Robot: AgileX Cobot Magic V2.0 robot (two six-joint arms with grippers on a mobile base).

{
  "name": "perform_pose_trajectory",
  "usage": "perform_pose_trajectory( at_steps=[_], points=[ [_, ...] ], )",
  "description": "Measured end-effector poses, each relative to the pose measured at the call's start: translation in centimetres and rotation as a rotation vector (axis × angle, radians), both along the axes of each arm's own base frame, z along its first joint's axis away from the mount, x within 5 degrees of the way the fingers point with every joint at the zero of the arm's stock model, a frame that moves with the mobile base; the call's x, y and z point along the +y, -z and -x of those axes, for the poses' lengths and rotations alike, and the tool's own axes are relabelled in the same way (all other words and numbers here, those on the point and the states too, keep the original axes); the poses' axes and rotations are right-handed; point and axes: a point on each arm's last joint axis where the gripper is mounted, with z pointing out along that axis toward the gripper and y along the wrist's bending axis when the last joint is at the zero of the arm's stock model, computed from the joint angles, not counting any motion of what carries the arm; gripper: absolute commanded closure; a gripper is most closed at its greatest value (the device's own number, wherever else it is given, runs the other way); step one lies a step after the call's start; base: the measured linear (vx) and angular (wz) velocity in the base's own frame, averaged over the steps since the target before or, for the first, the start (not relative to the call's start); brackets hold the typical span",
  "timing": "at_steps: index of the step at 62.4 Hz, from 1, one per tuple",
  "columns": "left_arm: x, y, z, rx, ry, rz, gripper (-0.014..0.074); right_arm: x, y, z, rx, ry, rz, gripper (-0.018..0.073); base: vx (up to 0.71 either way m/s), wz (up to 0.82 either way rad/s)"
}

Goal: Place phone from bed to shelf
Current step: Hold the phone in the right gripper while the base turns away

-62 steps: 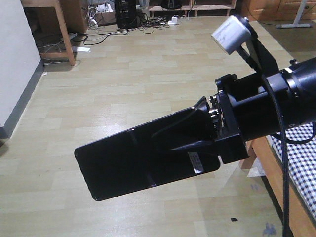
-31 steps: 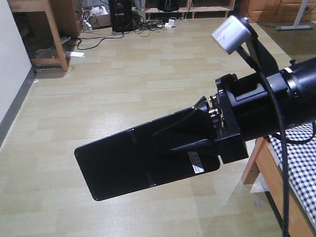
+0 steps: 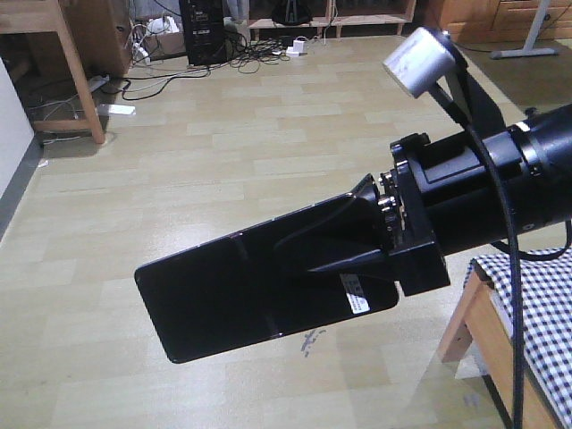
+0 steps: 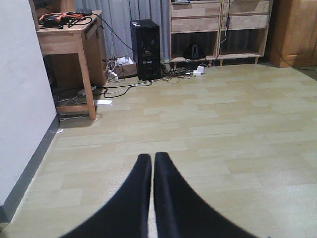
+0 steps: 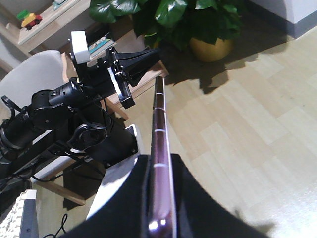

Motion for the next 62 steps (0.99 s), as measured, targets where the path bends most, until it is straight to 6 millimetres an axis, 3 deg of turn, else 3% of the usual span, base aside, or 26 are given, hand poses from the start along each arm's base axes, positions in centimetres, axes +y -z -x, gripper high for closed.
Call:
perform_pose_trajectory(
  at_steps=[62],
  points=[
    [0.00,0.00,0.00,0.000,0.000,0.000,0.0595,0.00,-0.01,0.00,0.000,0.000,-0.001,0.0561,0.34,0.00]
  ],
)
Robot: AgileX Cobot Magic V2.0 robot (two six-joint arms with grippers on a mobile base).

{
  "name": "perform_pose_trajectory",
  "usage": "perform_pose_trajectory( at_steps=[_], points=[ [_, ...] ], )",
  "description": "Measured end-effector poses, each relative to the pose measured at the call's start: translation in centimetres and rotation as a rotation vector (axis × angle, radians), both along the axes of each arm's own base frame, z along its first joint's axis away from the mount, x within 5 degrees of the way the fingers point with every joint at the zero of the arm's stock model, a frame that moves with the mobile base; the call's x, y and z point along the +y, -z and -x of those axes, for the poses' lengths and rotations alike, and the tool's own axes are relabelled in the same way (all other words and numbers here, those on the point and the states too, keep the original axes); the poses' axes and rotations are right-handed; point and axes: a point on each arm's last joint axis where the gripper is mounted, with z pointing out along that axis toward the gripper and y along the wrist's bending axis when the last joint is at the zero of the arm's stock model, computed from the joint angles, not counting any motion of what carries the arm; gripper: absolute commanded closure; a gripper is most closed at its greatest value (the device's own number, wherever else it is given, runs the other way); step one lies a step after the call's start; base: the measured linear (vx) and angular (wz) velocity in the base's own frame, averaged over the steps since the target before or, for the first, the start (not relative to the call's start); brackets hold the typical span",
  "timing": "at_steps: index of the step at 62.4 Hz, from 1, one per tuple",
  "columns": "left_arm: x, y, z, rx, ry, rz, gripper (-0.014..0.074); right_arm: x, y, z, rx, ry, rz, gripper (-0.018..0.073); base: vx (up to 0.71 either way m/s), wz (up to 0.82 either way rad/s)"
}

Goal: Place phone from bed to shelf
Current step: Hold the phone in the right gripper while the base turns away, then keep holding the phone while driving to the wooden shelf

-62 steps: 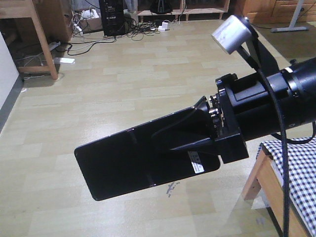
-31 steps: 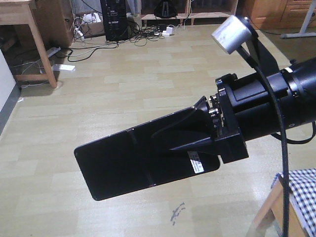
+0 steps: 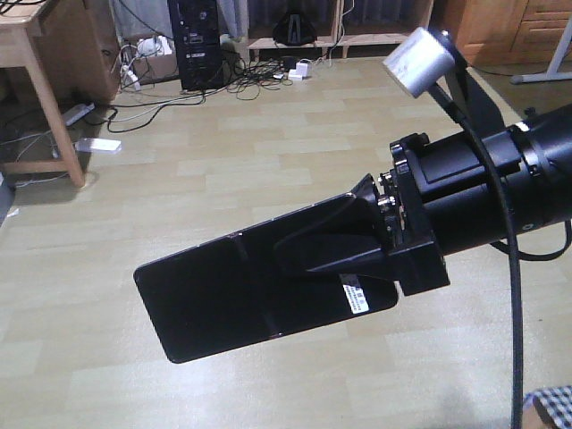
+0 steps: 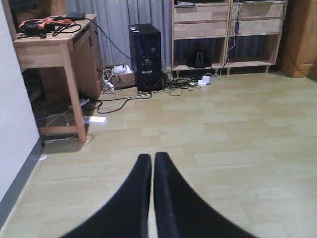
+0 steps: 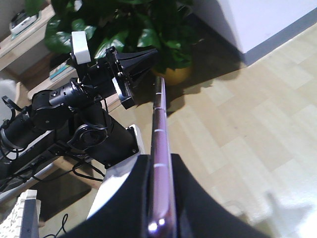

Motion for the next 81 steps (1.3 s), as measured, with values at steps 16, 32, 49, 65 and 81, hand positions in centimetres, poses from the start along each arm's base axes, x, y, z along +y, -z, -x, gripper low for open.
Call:
perform_pose_trajectory(
  at_steps=[16,32,49,65,81],
  points=[
    [0.00,0.00,0.00,0.000,0.000,0.000,0.0595,0.00,-0.01,0.00,0.000,0.000,-0.001,0.0561,0.39,-0.12],
    [0.00,0.00,0.00,0.000,0.000,0.000,0.0595,0.01,-0.01,0.00,0.001,0.000,-0.002,0.0561,0.41,-0.20],
    [0.00,0.00,0.00,0.000,0.000,0.000,0.0595,0.01,-0.01,0.00,0.001,0.000,-0.002,0.0561,0.42,-0.20],
    [0.00,0.00,0.00,0.000,0.000,0.000,0.0595,0.01,-0.01,0.00,0.001,0.000,-0.002,0.0561,0.43,-0.14],
    [0.00,0.00,0.00,0.000,0.000,0.000,0.0595,0.01,-0.01,0.00,0.001,0.000,-0.002,0.0561,0.45,-0.10]
  ],
)
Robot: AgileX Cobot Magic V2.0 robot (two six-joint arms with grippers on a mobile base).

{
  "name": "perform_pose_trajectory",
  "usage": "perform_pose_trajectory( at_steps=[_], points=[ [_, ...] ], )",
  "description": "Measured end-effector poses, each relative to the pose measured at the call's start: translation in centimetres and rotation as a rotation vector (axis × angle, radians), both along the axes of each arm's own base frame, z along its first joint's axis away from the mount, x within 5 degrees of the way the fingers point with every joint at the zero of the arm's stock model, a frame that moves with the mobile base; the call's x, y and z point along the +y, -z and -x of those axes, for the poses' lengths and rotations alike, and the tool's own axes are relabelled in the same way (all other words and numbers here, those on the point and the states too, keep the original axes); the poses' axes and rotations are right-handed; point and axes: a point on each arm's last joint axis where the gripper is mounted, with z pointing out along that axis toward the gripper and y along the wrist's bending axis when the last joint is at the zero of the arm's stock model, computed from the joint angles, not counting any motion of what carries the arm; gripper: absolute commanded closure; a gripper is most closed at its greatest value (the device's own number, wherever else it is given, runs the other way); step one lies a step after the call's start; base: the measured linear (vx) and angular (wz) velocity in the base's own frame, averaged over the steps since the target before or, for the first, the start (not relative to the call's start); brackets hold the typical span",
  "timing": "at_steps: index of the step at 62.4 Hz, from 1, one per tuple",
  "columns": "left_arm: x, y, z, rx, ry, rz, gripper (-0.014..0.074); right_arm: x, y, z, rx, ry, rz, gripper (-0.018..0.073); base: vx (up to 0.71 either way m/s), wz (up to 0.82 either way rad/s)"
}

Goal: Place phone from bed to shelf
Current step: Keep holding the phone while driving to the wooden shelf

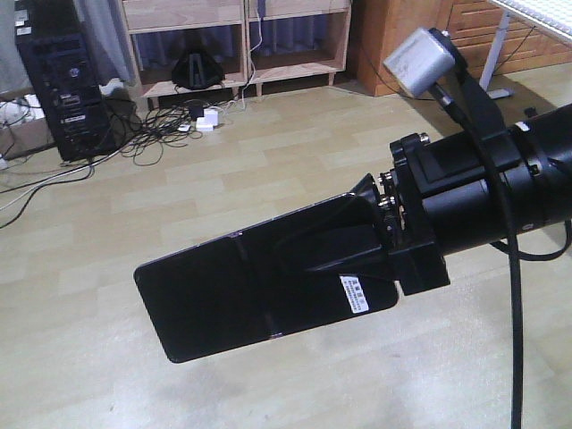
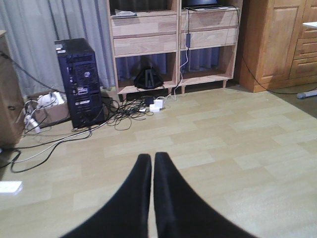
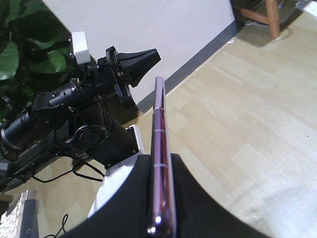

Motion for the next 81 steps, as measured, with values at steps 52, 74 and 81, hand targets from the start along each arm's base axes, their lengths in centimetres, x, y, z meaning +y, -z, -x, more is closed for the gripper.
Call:
perform_pose_trajectory(
  at_steps=[52,74,81],
  points=[
    [0.00,0.00,0.00,0.000,0.000,0.000,0.0595,0.00,0.00,-0.01,0.000,0.001,0.000,0.0561,0.46,-0.20],
    [0.00,0.00,0.00,0.000,0.000,0.000,0.0595,0.00,0.00,-0.01,0.000,0.001,0.000,0.0561,0.47,-0.25],
    [0.00,0.00,0.00,0.000,0.000,0.000,0.0595,0.00,0.00,-0.01,0.000,0.001,0.000,0.0561,0.47,-0.16]
  ],
)
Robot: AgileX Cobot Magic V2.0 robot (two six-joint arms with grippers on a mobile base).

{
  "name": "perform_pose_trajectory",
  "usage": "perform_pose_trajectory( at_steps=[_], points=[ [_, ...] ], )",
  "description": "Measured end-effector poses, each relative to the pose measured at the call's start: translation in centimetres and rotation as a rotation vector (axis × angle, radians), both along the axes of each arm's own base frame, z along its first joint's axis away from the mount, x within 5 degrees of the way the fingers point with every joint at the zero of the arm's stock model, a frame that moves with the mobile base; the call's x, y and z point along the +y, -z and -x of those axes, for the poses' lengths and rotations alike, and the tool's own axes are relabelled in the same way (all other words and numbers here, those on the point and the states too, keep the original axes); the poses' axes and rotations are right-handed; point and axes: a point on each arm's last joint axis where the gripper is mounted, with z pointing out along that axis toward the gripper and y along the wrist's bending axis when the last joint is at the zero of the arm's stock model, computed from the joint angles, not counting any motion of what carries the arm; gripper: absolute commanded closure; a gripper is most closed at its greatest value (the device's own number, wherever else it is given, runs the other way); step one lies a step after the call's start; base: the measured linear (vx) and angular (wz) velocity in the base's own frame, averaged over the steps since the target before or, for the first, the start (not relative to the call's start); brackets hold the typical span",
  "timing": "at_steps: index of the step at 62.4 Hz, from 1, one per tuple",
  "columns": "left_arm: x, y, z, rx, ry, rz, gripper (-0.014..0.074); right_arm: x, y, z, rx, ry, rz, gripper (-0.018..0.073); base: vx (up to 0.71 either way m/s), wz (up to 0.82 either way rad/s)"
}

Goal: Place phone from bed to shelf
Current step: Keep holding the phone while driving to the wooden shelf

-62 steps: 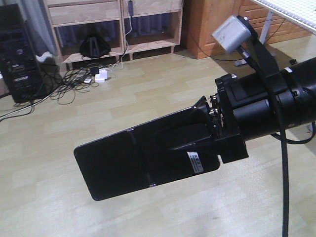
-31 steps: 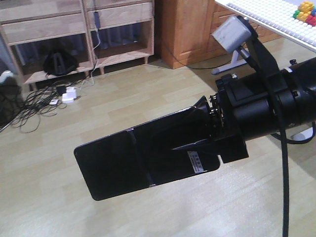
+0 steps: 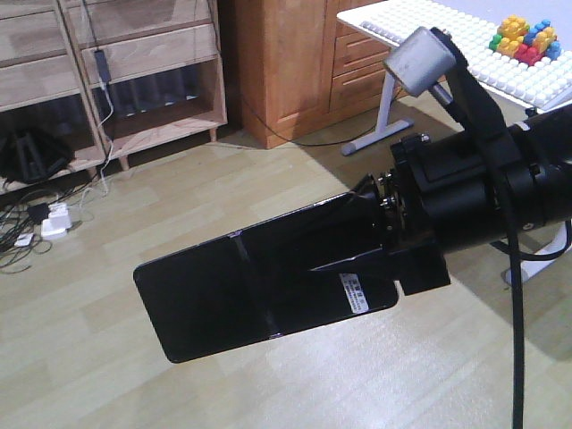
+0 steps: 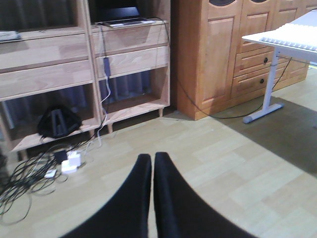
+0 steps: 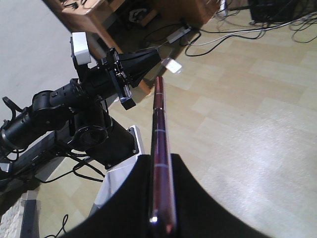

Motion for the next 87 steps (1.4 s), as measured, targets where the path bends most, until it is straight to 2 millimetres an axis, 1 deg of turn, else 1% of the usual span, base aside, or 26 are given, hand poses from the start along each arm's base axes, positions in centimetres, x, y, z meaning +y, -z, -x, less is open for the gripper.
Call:
perform_pose_trajectory(
  at_steps=[87],
  points=[
    [0.00,0.00,0.00,0.000,0.000,0.000,0.0595,0.00,0.00,0.00,0.000,0.000,0.000,0.0561,0.46,-0.02]
  ],
)
